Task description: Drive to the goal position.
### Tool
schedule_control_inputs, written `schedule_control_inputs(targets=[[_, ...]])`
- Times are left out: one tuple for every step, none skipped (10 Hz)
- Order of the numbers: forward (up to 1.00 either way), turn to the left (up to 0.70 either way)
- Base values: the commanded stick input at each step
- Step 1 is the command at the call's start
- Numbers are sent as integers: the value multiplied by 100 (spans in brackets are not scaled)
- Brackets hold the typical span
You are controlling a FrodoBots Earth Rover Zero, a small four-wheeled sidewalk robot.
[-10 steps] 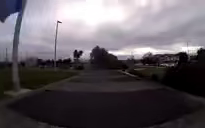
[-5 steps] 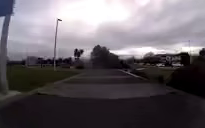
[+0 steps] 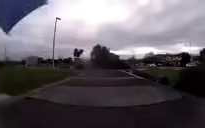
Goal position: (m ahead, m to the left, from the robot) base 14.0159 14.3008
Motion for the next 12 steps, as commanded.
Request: schedule_control_inputs(targets=[[85, -32], [85, -28], [85, 0], [85, 0], [85, 0], [85, -26], [85, -17], [85, 0], [85, 0], [85, 0], [85, 0], [85, -34]])
